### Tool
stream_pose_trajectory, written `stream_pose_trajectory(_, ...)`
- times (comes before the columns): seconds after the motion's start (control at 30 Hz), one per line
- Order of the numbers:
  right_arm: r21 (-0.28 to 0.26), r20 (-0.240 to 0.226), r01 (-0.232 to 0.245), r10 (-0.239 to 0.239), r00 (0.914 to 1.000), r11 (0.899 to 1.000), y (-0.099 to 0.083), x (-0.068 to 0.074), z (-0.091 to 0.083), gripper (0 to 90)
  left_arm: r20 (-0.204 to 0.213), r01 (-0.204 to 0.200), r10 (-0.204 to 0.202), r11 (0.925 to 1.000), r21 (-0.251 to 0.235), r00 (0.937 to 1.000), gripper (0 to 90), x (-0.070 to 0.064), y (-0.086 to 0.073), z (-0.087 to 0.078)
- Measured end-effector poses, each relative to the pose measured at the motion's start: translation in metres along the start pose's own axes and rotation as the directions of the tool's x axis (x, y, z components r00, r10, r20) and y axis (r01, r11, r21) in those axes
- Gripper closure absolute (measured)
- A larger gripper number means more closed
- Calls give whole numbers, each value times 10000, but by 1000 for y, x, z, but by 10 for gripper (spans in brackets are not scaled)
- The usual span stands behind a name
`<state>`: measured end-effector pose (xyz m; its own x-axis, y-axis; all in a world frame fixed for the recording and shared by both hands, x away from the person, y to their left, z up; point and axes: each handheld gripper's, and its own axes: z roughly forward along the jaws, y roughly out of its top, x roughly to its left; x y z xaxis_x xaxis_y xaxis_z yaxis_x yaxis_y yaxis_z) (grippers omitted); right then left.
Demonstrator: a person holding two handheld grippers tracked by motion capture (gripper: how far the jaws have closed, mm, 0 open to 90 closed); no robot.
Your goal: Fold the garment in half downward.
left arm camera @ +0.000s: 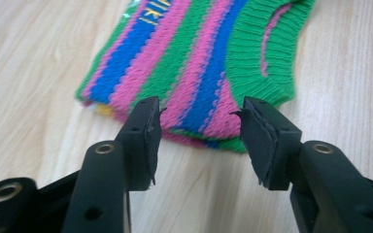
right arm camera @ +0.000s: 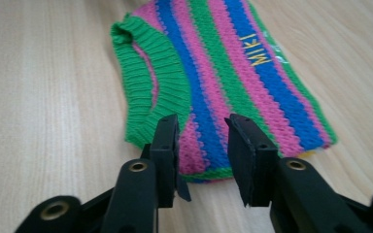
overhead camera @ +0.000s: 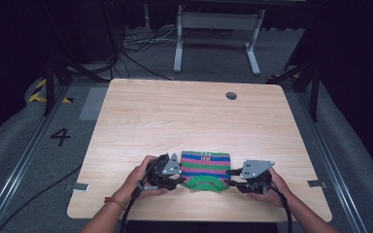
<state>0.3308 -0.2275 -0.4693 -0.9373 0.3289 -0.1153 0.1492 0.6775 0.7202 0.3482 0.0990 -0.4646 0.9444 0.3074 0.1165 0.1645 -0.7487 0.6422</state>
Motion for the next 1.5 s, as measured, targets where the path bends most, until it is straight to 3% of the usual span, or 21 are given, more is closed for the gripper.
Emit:
stream_pose_trajectory(0.33, 86, 928, -263, 254, 9954, 9996, 3, -16, -11, 479, -499, 240, -236, 9997, 81, 9985, 387, 13, -5, -13)
stream_pose_trajectory(0.5, 51, 1355, -470, 458, 9897, 9989, 0, -24, -18, 404, -993, 788, -782, 9969, 21, 9920, 279, 18, -19, -20)
stream_pose_trajectory(0.67, 212, 1797, -757, 707, 9812, 9969, -10, -29, -25, 361, -1343, 1202, -1171, 9926, 151, 9840, 256, 23, -36, -29)
stream_pose_trajectory(0.83, 223, 2196, -1140, 1064, 9698, 9932, -21, -33, -35, 318, -1582, 1513, -1464, 9883, 193, 9765, 235, 23, -51, -41)
stream_pose_trajectory(0.93, 252, 2567, -1235, 1129, 9599, 9920, -27, -35, -42, 300, -1649, 1621, -1557, 9864, 259, 9739, 233, 23, -60, -48)
stream_pose_trajectory(1.03, 152, 2633, -1391, 1303, 9559, 9902, -34, -37, -50, 287, -1591, 1727, -1675, 9848, 192, 9729, 218, 23, -69, -55)
stream_pose_trajectory(1.13, 109, 2792, -1568, 1476, 9488, 9876, -42, -37, -58, 278, -1656, 1965, -1917, 9804, 134, 9674, 210, 22, -79, -61)
stream_pose_trajectory(1.33, 208, 3076, -1987, 1828, 9338, 9798, -63, -35, -71, 250, -1940, 2266, -2135, 9728, 480, 9575, 209, 20, -101, -70)
stream_pose_trajectory(1.5, 243, 3137, -2494, 2295, 9214, 9681, -84, -34, -84, 233, -1968, 2687, -2582, 9628, 284, 9459, 205, 18, -118, -80)
